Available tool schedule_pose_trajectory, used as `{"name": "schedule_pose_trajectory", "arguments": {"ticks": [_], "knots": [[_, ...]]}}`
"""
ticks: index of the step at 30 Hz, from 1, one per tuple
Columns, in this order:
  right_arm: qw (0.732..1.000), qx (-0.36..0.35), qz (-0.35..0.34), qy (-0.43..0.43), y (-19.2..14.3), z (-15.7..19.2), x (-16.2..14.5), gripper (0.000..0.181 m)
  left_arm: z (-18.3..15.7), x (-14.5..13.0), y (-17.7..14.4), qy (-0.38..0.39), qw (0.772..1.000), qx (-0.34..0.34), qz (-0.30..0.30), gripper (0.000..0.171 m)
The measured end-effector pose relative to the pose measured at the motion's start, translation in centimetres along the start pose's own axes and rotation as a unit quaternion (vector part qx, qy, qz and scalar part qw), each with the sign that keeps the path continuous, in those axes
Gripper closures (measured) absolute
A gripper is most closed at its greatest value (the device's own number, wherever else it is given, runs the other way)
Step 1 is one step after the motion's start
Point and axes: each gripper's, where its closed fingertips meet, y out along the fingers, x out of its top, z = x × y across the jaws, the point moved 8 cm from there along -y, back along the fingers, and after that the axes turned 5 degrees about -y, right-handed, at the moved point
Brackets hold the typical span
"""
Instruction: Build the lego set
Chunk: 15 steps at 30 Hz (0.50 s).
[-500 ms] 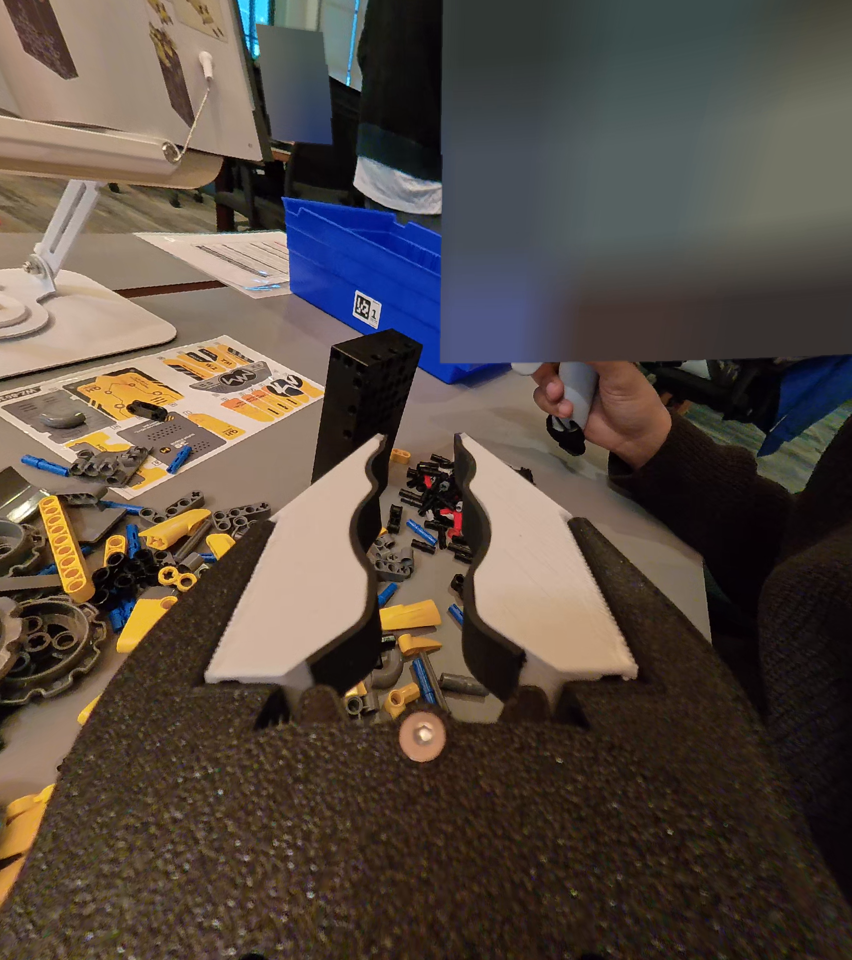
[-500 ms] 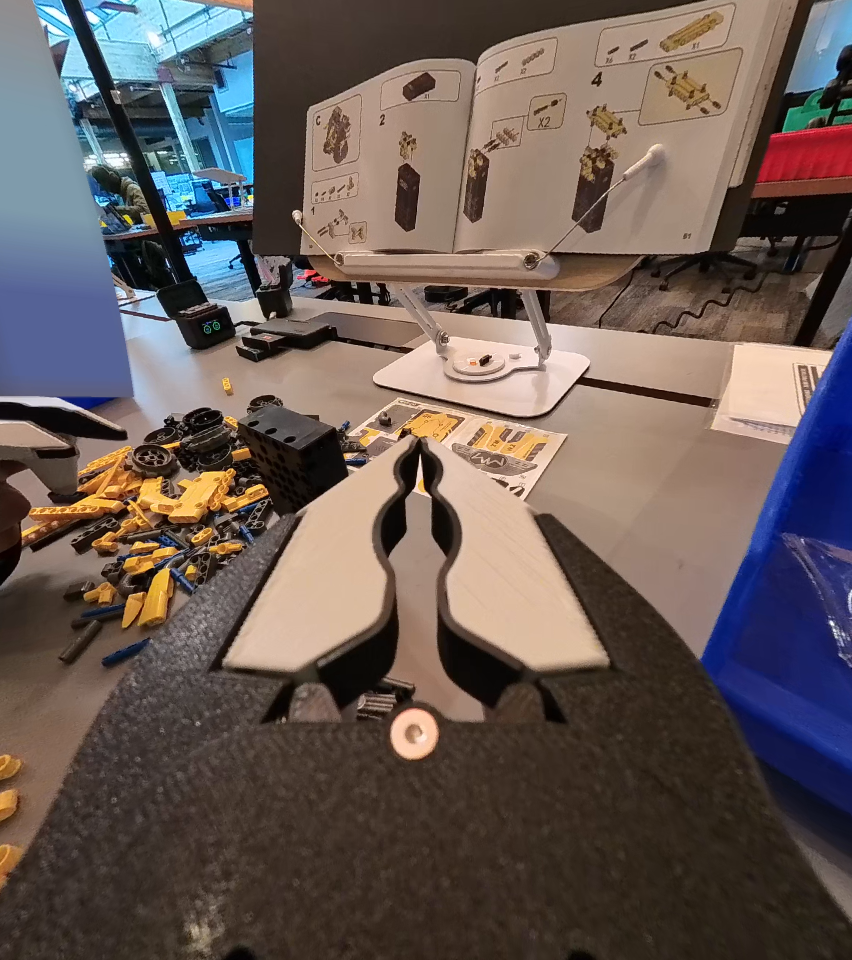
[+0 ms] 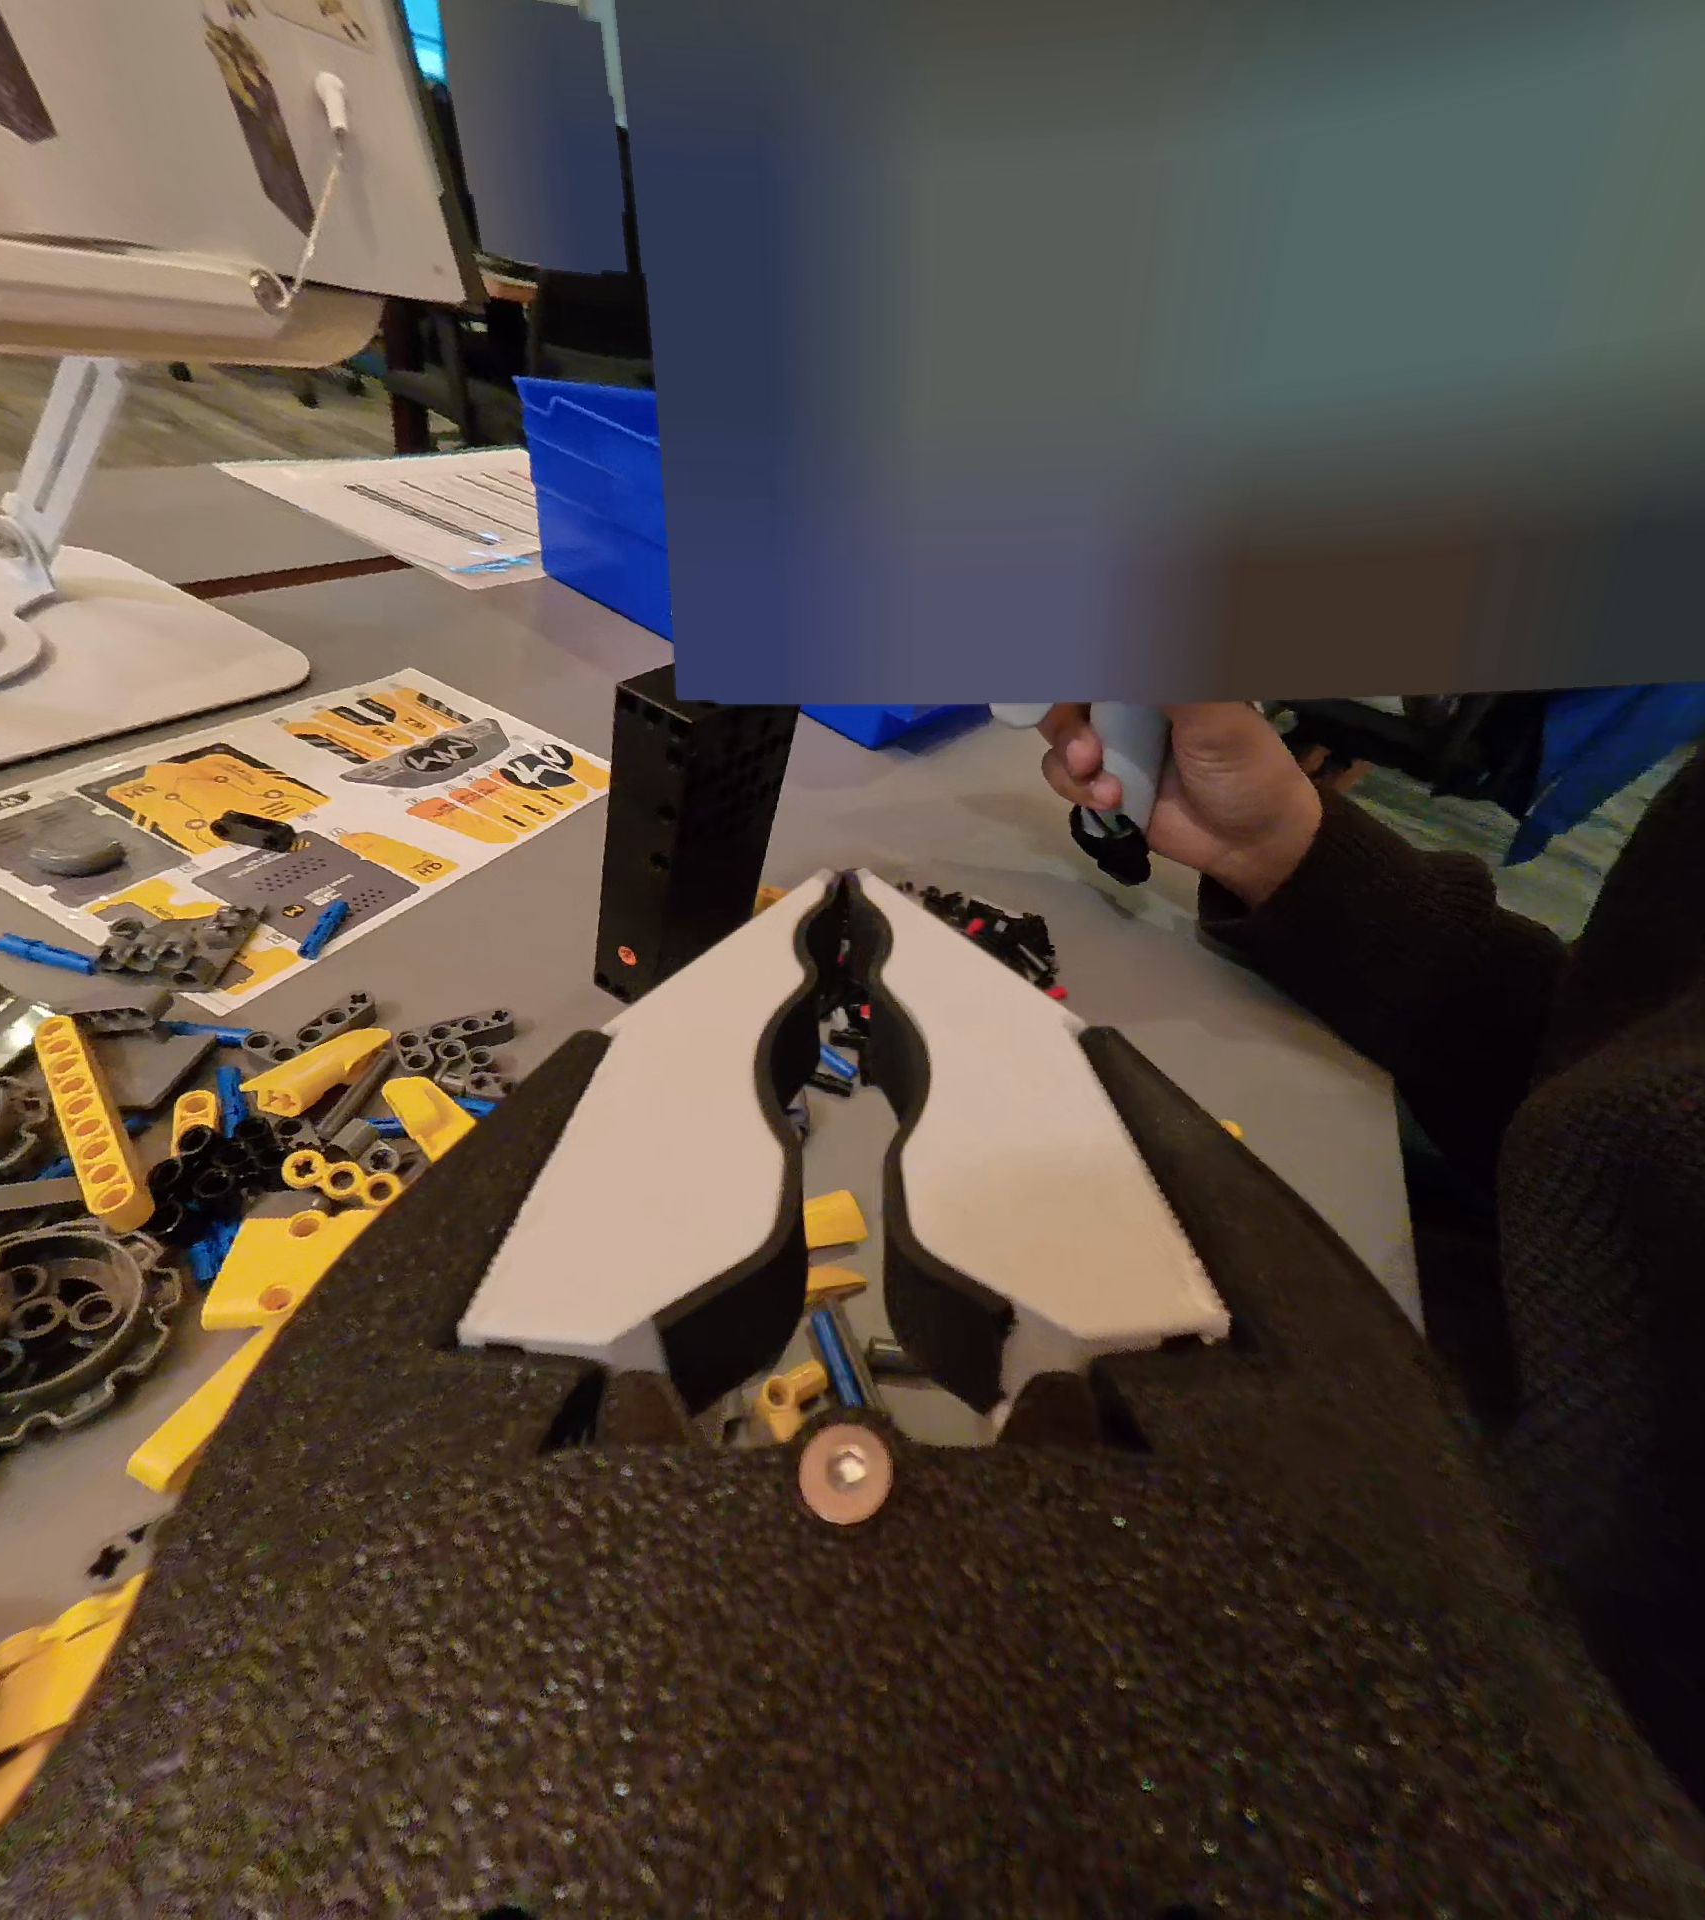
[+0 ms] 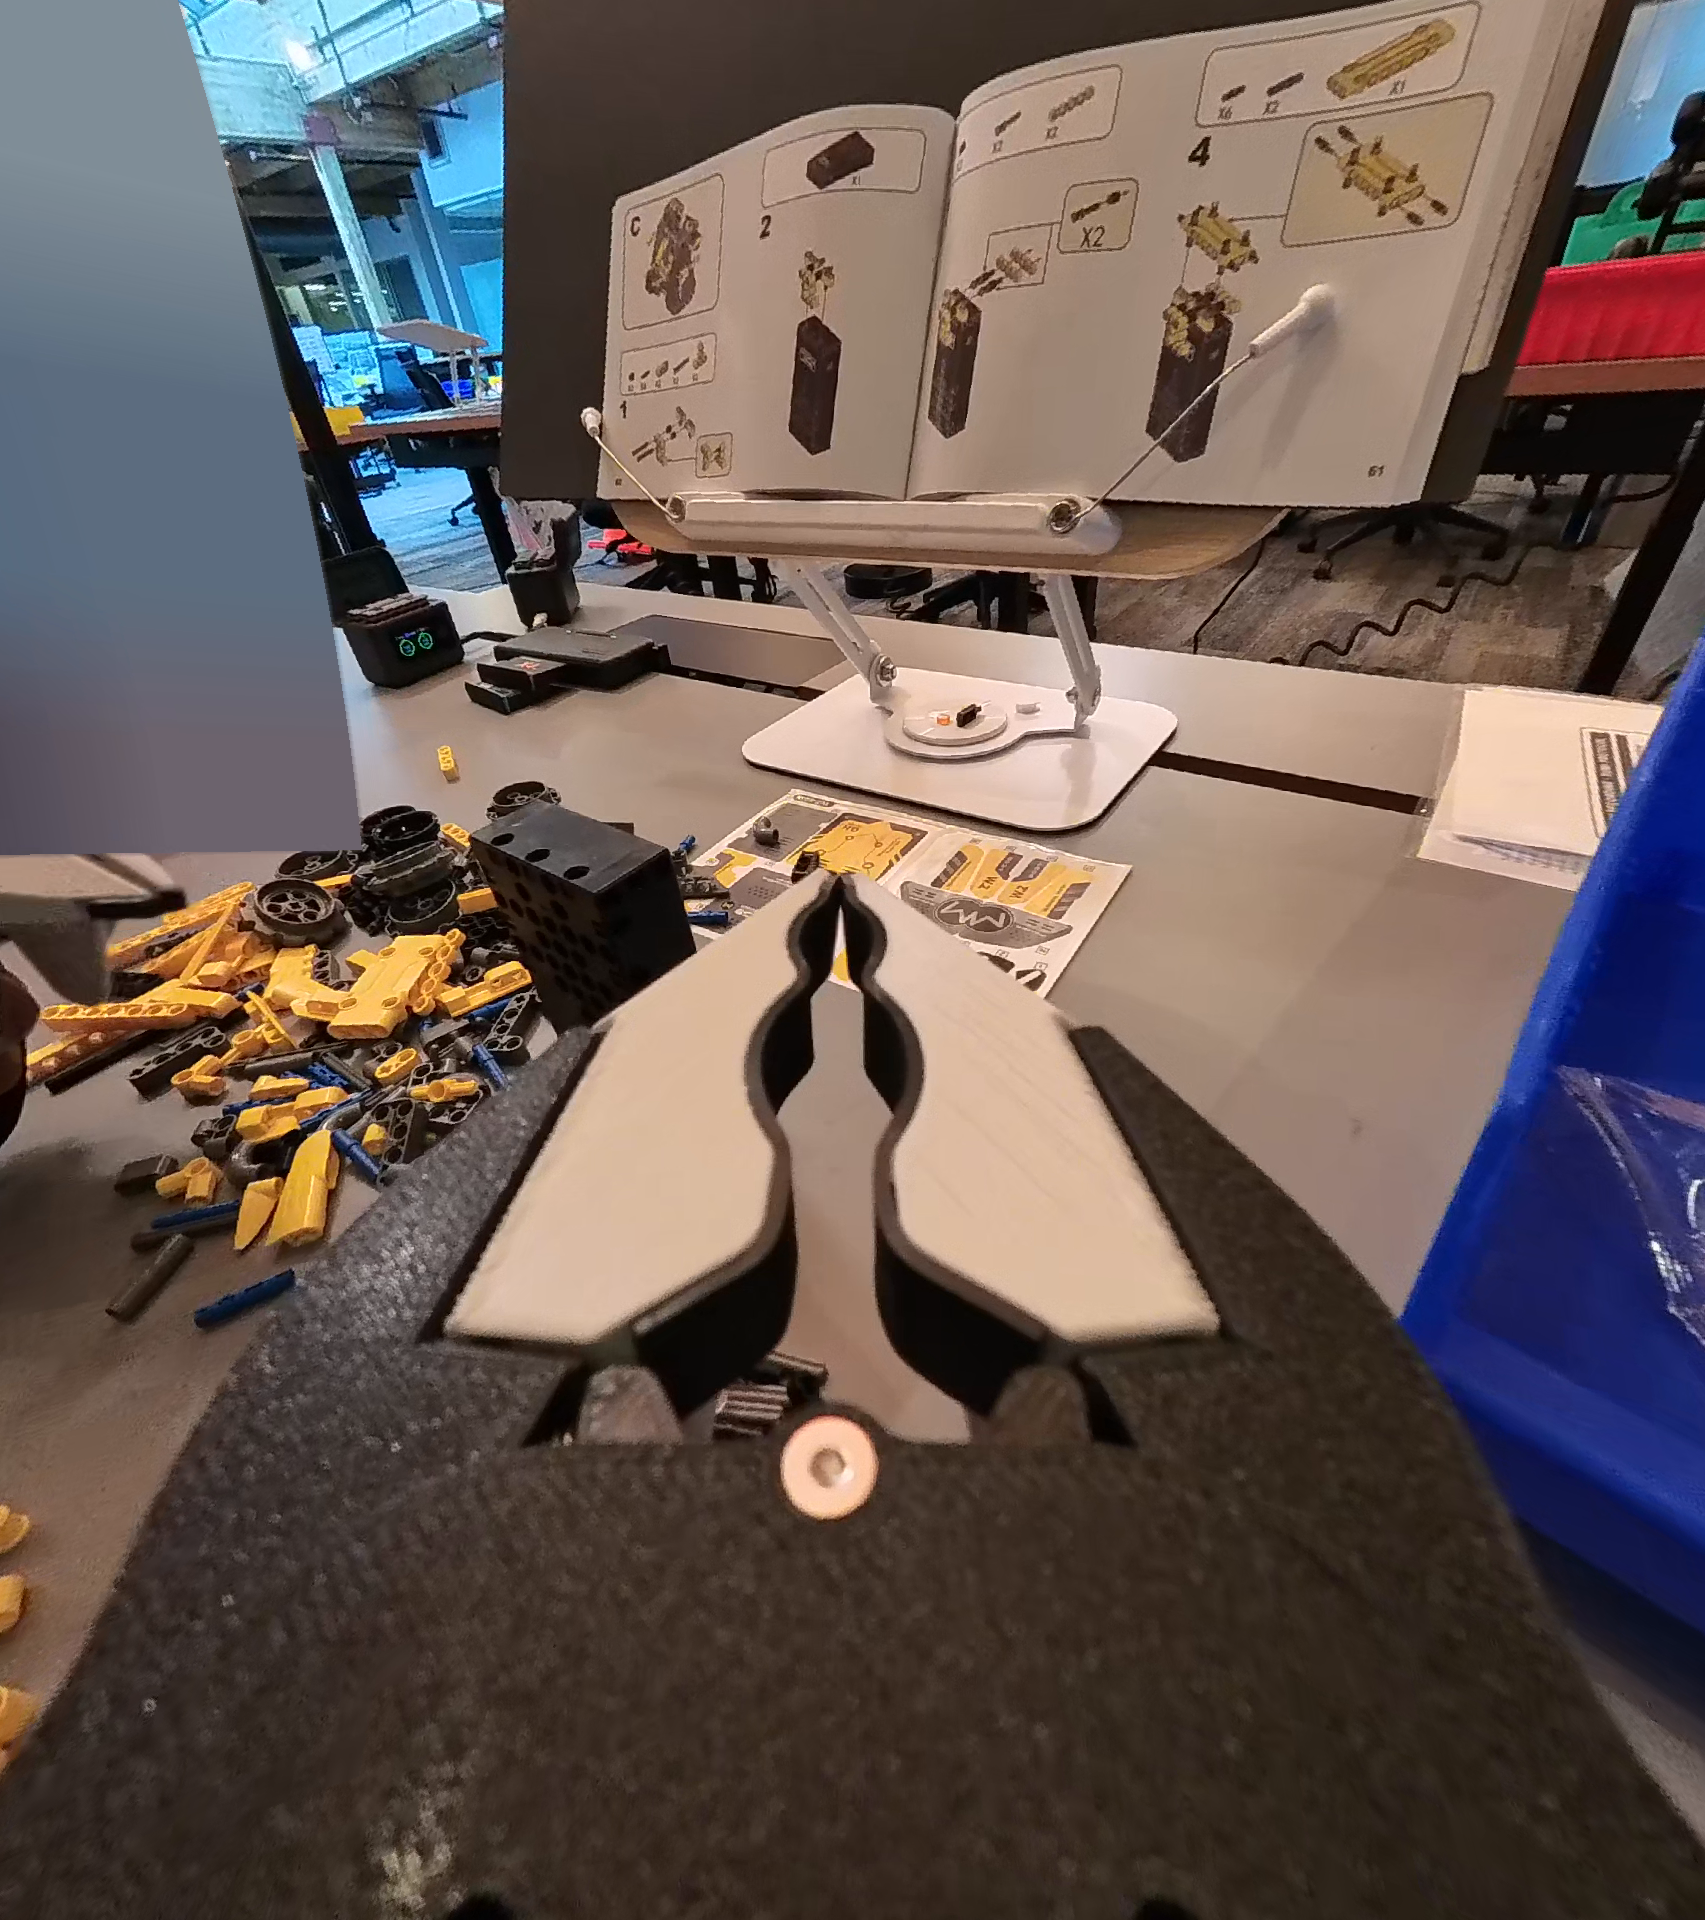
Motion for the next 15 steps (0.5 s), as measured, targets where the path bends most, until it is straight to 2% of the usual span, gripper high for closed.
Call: {"name": "schedule_pose_trajectory", "arguments": {"ticks": [6,11,15], "knots": [[1.000,0.002,-0.005,0.000,-0.1,0.1,0.2,0.181,1.8,0.7,-1.5,0.016,0.998,0.069,-0.005,0.171],[1.000,0.003,-0.015,0.001,-0.4,0.2,0.5,0.181,6.3,2.6,-6.6,0.031,0.975,0.218,0.008,0.171],[1.000,0.015,-0.025,-0.005,-0.6,0.5,0.7,0.181,7.7,3.0,-9.5,0.039,0.972,0.230,-0.001,0.171]]}}
